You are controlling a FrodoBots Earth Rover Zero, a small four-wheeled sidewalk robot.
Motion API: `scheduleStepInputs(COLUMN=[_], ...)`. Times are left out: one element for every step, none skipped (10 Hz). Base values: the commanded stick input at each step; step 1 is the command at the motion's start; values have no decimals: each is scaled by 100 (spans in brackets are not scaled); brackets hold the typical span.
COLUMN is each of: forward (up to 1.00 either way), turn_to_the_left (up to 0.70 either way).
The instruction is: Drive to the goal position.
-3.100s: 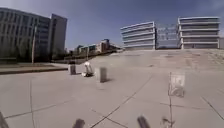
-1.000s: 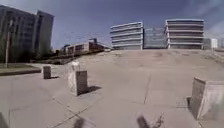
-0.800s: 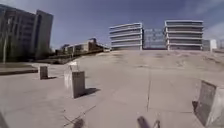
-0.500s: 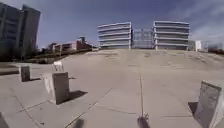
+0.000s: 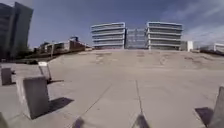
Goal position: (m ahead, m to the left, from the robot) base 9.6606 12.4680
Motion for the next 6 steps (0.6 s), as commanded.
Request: scheduleStepInputs(forward=[70,70,70,70,70,70], turn_to_the_left=[2,13,24,32,35,6])
